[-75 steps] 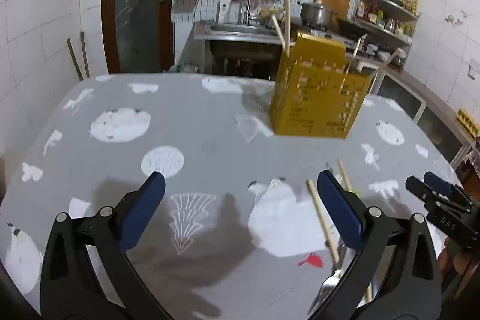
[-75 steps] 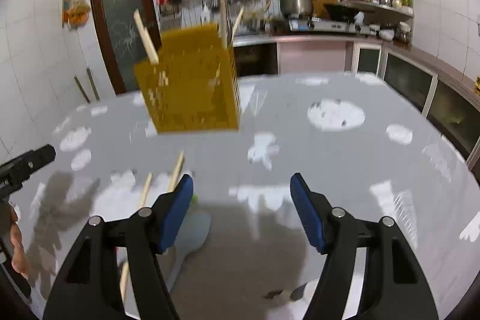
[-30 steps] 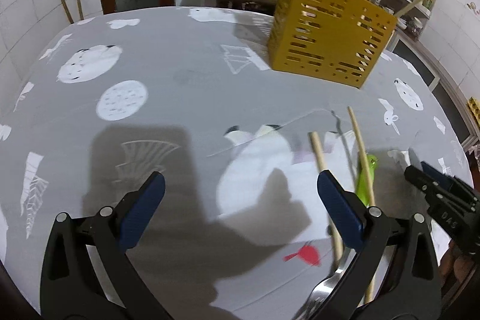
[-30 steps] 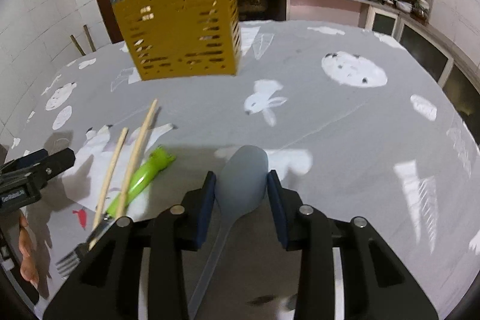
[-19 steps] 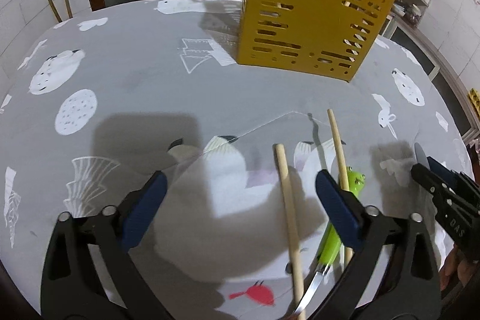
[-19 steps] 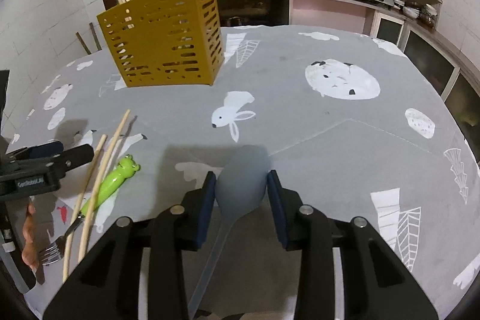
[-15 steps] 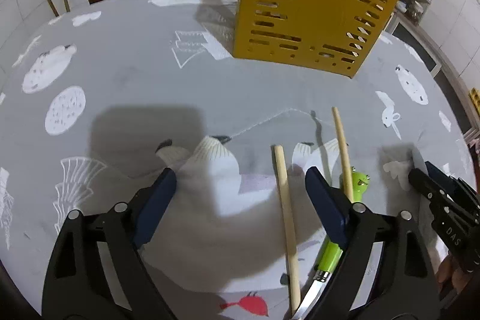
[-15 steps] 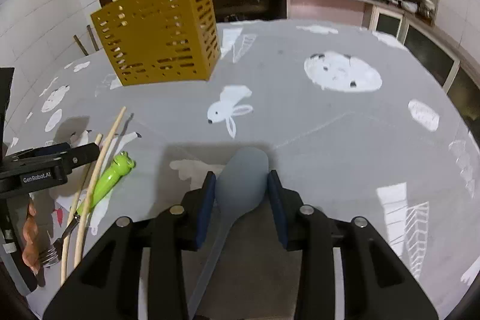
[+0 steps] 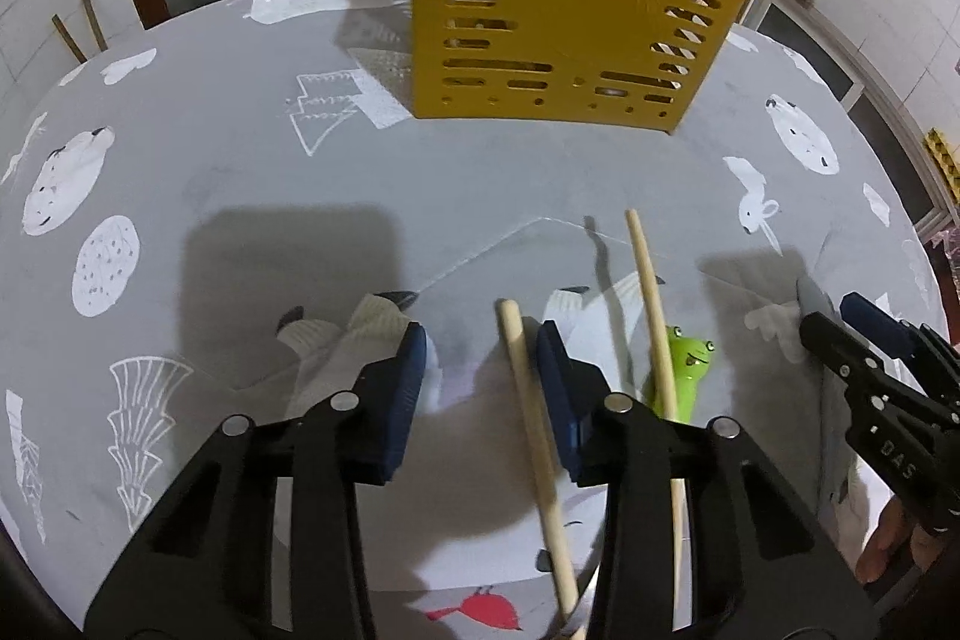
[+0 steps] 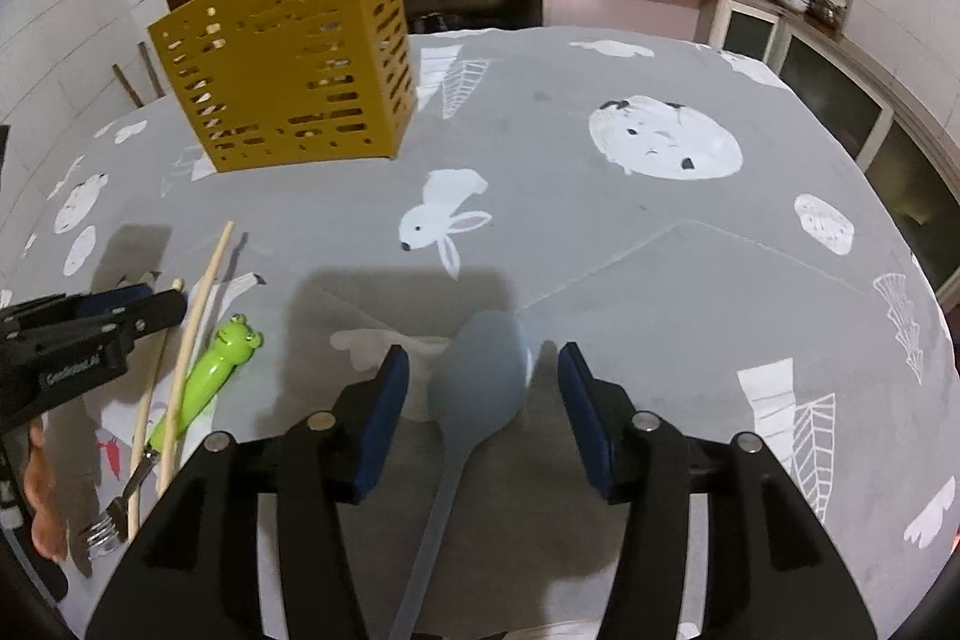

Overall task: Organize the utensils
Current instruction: 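Close the left tool on a wooden chopstick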

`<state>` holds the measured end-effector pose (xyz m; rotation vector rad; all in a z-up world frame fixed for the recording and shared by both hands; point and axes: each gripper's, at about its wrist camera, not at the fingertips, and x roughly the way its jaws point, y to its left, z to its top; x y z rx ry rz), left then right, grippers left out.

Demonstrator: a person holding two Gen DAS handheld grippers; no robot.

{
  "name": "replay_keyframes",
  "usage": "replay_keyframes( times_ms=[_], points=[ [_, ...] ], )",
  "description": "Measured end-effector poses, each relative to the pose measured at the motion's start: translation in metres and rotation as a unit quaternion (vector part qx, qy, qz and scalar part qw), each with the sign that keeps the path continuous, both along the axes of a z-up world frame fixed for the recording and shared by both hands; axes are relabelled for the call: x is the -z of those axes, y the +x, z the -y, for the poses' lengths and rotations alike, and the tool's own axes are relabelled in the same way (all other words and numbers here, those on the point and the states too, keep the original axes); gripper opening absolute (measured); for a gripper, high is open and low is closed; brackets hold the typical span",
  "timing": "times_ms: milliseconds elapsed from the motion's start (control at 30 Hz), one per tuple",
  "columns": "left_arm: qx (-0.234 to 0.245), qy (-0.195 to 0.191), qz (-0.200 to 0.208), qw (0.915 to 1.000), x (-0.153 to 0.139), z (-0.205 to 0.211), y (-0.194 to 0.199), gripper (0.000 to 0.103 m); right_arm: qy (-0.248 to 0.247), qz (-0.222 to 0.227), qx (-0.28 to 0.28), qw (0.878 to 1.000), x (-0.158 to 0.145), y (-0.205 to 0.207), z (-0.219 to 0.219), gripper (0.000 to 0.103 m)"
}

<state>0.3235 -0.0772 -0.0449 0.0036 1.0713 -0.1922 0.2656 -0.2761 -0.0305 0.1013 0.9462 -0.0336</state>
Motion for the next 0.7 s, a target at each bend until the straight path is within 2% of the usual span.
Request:
replay_keyframes(
  times_ms=[67,133,267,400,567,700],
  points=[
    [0.000,0.000,-0.001,1.0000,0.000,0.003,-0.001,0.033,0.004,-0.005,0.011,1.000,0.001,0.002,0.001,0.051],
    [-0.001,-0.002,-0.003,1.0000,0.000,0.005,-0.002,0.022,0.000,-0.014,0.016,1.000,0.003,0.006,0.000,0.051],
    [0.000,-0.001,-0.007,1.0000,0.000,0.006,0.002,0.017,-0.002,-0.025,0.025,0.999,0.006,0.011,-0.004,0.051],
    [0.004,-0.005,-0.019,0.9998,0.000,0.006,0.006,0.008,0.007,-0.031,0.032,0.999,0.006,0.014,-0.003,0.049],
    [0.006,-0.001,-0.024,0.9997,-0.001,0.009,0.007,0.007,0.004,-0.042,0.031,0.999,0.006,0.017,-0.005,0.034],
    [0.006,-0.003,-0.016,0.9999,-0.001,0.009,0.005,0.007,0.021,-0.031,0.039,0.999,0.005,0.013,-0.001,0.034]
  ],
)
